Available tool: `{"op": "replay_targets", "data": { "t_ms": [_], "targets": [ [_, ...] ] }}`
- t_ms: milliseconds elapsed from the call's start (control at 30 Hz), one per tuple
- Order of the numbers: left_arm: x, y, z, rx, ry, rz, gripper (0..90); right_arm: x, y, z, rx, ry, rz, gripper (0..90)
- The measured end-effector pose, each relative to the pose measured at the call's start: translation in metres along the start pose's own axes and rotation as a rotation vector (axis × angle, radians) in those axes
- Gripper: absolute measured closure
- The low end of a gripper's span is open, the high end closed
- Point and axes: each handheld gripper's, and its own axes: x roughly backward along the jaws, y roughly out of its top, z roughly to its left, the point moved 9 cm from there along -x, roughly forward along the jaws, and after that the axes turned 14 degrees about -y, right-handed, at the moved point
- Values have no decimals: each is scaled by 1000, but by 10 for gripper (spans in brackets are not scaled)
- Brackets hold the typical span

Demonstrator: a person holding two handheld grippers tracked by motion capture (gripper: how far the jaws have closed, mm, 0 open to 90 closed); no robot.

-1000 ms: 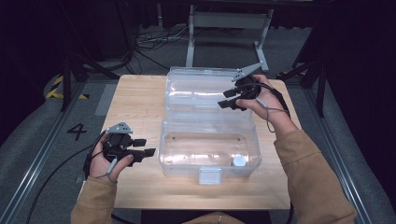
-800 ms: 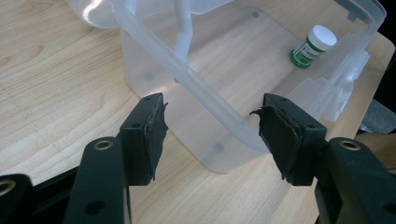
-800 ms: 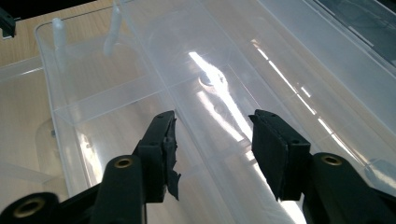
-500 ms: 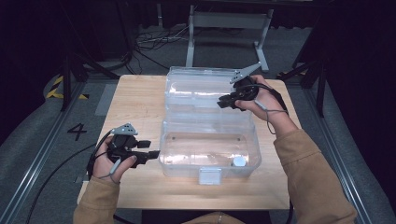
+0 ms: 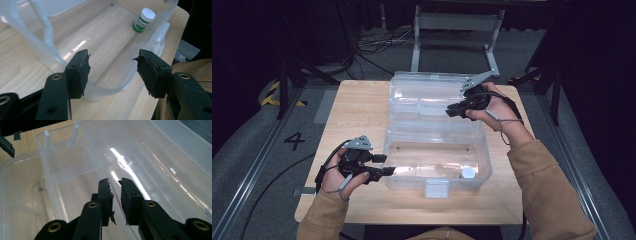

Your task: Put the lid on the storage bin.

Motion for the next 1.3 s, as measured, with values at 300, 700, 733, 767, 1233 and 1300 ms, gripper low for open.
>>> {"op": "replay_targets", "data": {
  "t_ms": [300, 700, 733, 767, 1233, 1300],
  "targets": [
    [-27, -4, -13, -39, -45, 63, 468, 1, -1, 1, -10, 0, -4, 785],
    [-47, -18, -15, -66, -80, 169, 603, 2, -1, 1, -17, 0, -11, 785],
    [-48, -18, -14, -77, -72, 165, 634, 3, -1, 1, -18, 0, -11, 785],
    [-48, -18, -13, -84, -63, 164, 662, 3, -1, 2, -20, 1, -9, 785],
    [-51, -18, -13, -95, -84, 162, 696, 6, -2, 5, -27, 10, -16, 789],
    [-50, -18, -12, -99, -85, 165, 697, 6, -2, 5, -26, 9, -16, 789]
  ]
}}
